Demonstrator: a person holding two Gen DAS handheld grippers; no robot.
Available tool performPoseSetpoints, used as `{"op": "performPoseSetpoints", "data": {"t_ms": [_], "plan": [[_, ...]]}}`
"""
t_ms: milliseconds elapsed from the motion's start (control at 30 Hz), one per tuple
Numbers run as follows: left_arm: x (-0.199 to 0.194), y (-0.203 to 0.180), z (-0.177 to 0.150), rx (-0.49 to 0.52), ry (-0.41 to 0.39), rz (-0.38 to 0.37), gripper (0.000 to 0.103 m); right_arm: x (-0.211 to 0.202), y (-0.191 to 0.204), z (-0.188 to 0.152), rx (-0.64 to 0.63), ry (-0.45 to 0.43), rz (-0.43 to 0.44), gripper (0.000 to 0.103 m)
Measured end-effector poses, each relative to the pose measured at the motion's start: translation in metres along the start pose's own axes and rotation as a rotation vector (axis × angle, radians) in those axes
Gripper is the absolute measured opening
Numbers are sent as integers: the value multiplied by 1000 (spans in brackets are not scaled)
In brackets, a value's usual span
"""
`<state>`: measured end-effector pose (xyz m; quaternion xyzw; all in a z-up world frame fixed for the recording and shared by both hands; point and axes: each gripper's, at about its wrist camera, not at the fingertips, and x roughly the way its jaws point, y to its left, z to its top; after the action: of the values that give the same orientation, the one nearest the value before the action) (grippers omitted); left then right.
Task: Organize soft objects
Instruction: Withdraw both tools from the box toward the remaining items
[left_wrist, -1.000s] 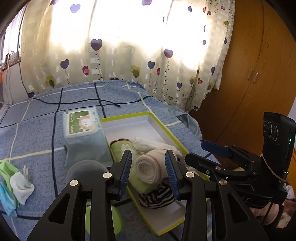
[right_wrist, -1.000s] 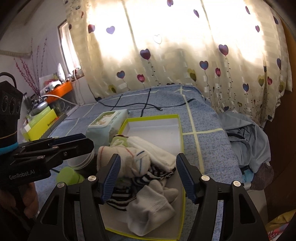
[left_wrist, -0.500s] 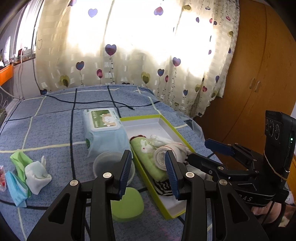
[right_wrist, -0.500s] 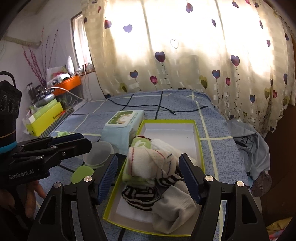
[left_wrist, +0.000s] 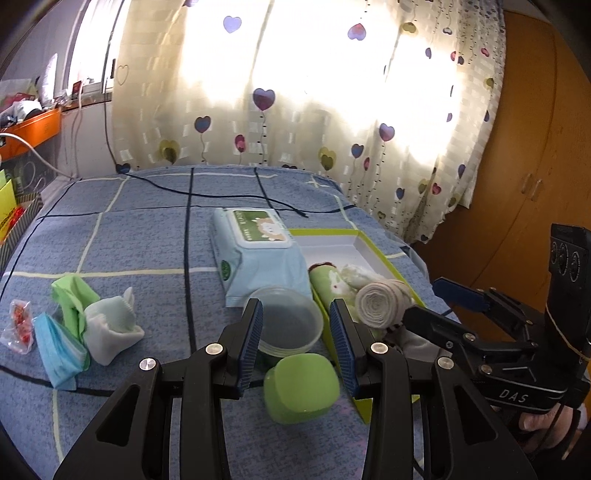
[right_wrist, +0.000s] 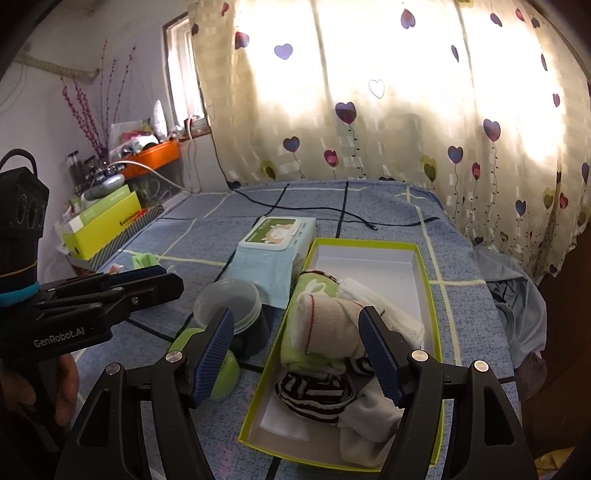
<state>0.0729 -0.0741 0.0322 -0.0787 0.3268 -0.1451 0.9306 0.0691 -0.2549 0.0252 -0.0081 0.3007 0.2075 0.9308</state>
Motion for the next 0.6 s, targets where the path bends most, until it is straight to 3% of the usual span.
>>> {"op": "performPoseSetpoints", "data": {"t_ms": [600], "plan": [[-12,32,-8,-50,0,47,39,13,30,10,-53,9,54,72]]}}
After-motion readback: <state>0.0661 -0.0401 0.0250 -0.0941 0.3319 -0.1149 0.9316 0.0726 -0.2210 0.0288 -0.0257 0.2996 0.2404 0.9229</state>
